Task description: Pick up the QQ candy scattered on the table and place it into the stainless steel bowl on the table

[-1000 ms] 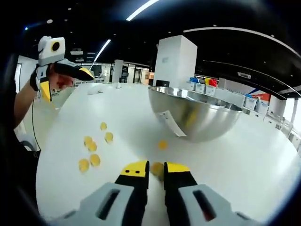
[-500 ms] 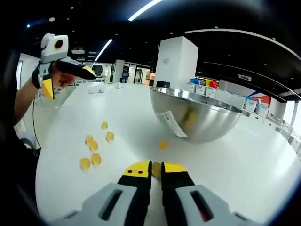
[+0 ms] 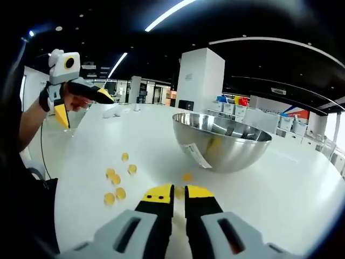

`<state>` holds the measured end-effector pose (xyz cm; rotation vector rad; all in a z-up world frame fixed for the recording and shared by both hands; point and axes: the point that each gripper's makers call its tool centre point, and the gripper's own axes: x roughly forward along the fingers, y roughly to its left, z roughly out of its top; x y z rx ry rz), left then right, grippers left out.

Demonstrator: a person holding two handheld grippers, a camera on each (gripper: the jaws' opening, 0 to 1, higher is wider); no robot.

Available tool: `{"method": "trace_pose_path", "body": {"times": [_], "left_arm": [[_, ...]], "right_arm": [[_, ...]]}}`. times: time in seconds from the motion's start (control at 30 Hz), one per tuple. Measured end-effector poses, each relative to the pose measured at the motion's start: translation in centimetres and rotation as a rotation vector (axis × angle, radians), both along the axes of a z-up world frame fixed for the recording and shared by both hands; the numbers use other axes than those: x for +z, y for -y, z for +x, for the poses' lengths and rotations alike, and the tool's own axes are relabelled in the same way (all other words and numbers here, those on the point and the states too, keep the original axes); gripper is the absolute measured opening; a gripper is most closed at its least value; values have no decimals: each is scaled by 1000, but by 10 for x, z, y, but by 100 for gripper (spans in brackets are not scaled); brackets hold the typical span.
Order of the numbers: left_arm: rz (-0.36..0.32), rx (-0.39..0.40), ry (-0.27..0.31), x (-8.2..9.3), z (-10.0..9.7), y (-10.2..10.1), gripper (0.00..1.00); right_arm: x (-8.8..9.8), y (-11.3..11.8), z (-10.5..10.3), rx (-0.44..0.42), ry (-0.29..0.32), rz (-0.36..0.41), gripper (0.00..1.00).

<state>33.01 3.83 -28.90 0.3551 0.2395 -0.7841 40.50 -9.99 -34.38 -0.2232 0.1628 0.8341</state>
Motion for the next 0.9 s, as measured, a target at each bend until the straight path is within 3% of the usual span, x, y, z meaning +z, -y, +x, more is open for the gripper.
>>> {"method": "trace_pose_path", "body": {"times": [0.2, 0.3, 0.4, 0.53, 0.7, 0.9], "left_arm": [[5, 7, -3, -1, 0, -2, 71], [10, 8, -5, -2, 0, -2, 71], [5, 5, -4, -2, -1, 0, 71], [4, 2, -4, -2, -1, 2, 71], [4, 3, -10, -4, -1, 1, 71], [2, 0, -10, -4, -2, 1, 71]], "right_arm": [[36, 1, -14, 11, 58, 44, 6], [61, 3, -14, 15, 116, 44, 6], [87, 6, -9, 13, 170, 61, 6], [108, 11, 11, -10, 217, 52, 6], [117, 8, 43, -29, 244, 41, 6], [101, 1, 83, -58, 209, 16, 6]]}}
